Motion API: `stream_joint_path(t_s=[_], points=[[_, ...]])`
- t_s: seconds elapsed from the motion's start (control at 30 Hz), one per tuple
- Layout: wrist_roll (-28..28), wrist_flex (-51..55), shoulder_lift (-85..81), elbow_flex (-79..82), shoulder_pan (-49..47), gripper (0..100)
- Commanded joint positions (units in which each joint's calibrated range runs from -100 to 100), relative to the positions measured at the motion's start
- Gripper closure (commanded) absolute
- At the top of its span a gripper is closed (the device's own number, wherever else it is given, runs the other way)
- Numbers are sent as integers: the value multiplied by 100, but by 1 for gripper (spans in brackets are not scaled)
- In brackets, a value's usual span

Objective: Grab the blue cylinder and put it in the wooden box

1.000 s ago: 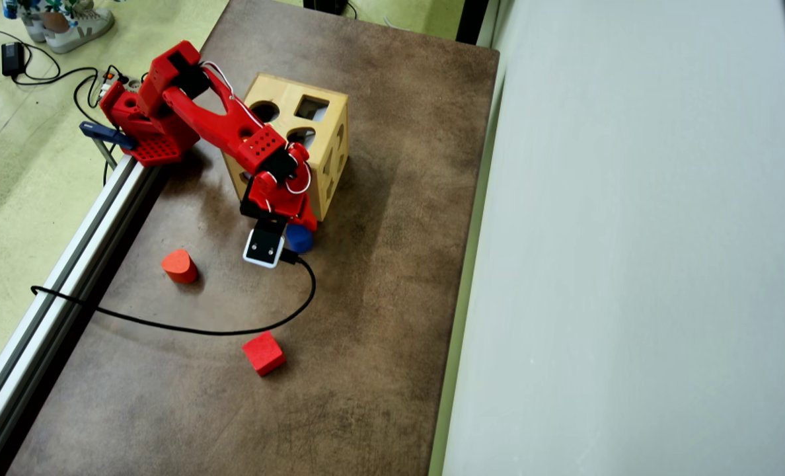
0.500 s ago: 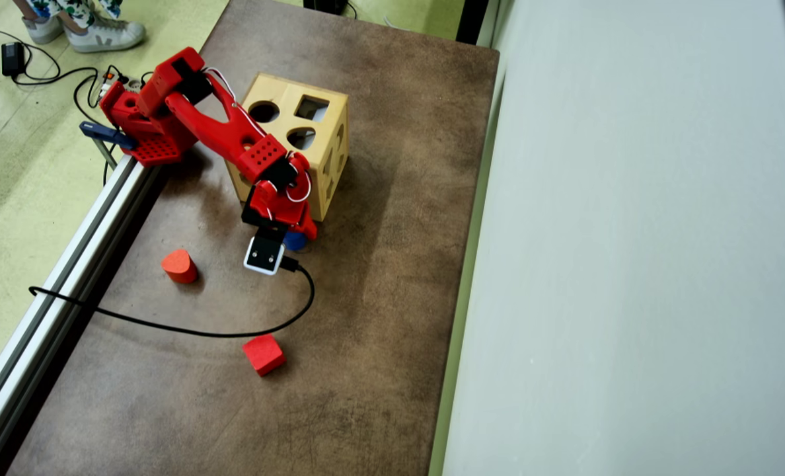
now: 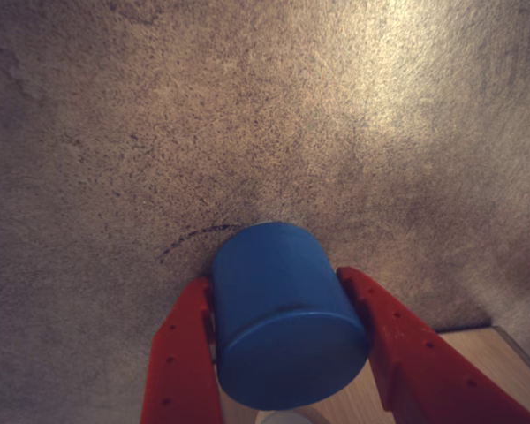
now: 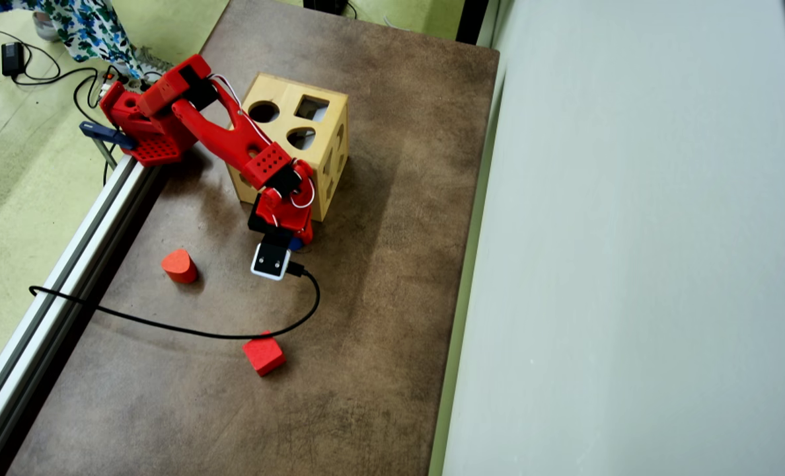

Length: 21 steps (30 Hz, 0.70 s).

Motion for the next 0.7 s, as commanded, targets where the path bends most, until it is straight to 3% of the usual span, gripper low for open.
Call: stream_joint_path(t_s=[0.0, 0.2, 0.67], points=[[-24, 28, -182, -192, -25, 99], [-24, 189, -1431, -85, 19, 98], [-29, 2456, -5626, -93, 27, 98]])
